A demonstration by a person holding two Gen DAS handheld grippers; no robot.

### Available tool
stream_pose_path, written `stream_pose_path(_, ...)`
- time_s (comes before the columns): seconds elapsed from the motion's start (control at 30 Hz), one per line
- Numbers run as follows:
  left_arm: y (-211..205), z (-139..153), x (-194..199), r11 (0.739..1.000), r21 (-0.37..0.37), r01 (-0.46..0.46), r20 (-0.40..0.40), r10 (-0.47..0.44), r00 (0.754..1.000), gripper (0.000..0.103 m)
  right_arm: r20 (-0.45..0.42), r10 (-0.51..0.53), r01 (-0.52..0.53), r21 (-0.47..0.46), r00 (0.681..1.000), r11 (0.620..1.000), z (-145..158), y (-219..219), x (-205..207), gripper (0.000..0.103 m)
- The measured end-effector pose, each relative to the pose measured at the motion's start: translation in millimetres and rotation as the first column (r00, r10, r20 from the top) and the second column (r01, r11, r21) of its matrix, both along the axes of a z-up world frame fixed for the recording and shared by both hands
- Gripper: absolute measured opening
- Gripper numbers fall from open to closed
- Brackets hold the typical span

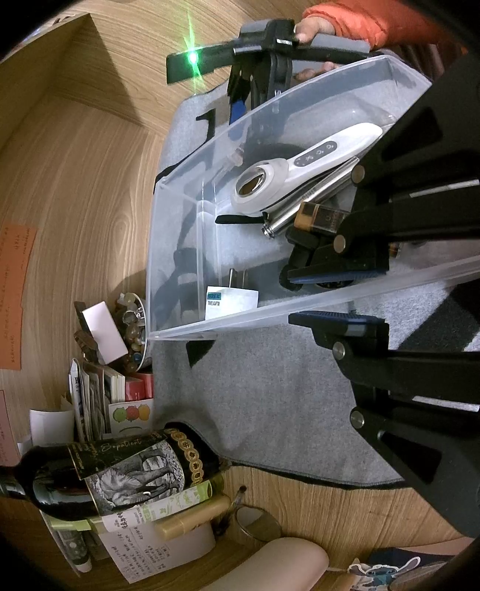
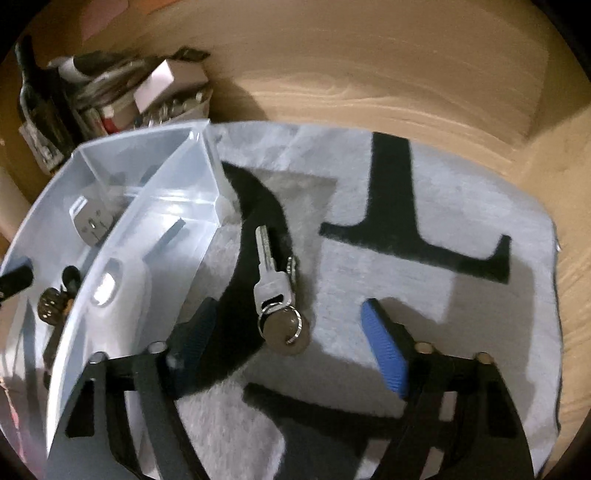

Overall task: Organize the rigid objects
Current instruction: 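Move the right gripper to the key ring and grasp it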

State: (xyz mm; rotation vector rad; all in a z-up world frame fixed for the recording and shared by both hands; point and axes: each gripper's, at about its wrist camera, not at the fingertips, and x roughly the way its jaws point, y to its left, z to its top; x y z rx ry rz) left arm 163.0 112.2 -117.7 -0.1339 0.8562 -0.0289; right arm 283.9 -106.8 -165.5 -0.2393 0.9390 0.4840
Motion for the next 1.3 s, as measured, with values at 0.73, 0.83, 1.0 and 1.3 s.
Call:
stream_pose_path(0.73, 0.8, -0.3, -0.5, 1.0, -0.001, 0.001, 0.001, -0.001, 1.0, 0.013, 0.128, 0.008, -0.015, 0.054, 0.992, 0.998, 35.4, -22.6, -28.2, 0.005)
stream_pose_path(0.83, 0.3, -0.2, -0.6, 1.0, -0.002, -0.001, 0.001, 0.001, 1.0, 0.013, 0.112, -0.011, 0.006, 0.047, 0.994, 0.999, 41.6, -31.1, -28.6, 0.006)
stream_pose_path(1.0, 0.9, -0.3, -0.9, 1.0, -0.004, -0.001, 0.001, 0.001, 1.0, 0.013, 0.093, -0.014, 0.012, 0.026, 0.996, 1.0, 34.4, -30.0, -29.4, 0.046)
stream_pose_path(1.3, 0.5, 0.2, -2.7, 1.0, -0.002, 0.001, 0.0, -0.001, 1.0, 0.013, 0.026, -0.022, 0.022, 0.0, 0.999, 1.0, 0.7, -23.4, -16.5, 0.045)
